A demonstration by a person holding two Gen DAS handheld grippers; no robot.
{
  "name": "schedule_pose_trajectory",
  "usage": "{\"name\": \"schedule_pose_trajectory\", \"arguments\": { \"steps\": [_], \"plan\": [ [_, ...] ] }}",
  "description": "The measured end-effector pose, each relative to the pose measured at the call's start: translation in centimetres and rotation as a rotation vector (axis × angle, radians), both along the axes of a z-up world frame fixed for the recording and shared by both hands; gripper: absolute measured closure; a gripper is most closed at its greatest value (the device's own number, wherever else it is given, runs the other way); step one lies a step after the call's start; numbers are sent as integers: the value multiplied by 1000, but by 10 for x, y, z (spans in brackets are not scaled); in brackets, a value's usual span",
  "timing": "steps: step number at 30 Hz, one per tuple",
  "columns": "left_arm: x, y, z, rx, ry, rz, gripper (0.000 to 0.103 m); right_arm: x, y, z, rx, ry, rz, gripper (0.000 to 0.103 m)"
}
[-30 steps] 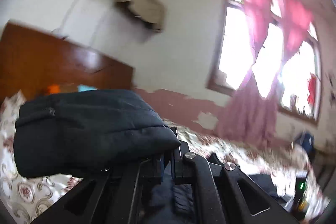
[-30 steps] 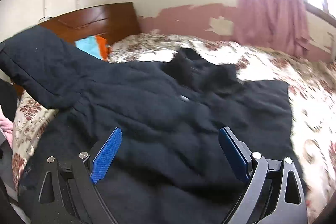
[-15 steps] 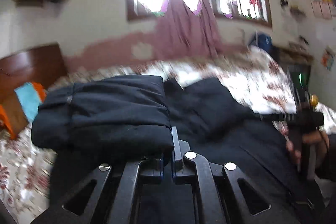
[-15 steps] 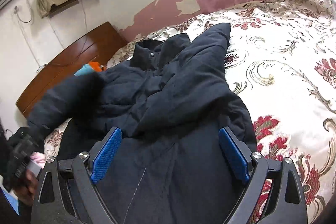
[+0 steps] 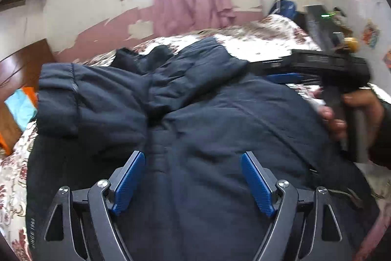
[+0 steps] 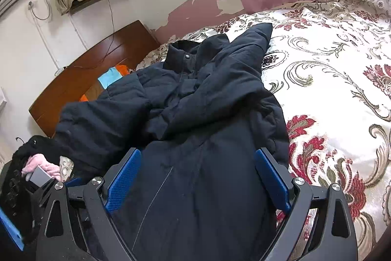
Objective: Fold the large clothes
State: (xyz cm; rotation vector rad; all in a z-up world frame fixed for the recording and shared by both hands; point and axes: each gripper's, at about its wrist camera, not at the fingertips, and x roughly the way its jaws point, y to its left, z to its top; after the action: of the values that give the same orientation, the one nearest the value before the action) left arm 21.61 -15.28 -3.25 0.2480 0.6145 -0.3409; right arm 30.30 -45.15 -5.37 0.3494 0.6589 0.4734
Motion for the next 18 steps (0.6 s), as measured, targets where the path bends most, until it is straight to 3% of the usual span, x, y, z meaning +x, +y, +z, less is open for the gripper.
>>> {"name": "schedule_pose_trajectory", "arguments": {
  "steps": [3,7,11,18],
  "plan": [
    [-20,1,10,-18,-34,-8,22,-5,9,6,-27,-8,11,10],
    [-39,27,26,-114,-85,62,17,-10,34,14,4,0,90,10],
    [-43,76,37,-195,-141,282,12,-10,80,21,31,10,180,10],
    [-46,166,34,-293,-153,695,6,-34,188,40,-219,-146,249,10]
  ]
}}
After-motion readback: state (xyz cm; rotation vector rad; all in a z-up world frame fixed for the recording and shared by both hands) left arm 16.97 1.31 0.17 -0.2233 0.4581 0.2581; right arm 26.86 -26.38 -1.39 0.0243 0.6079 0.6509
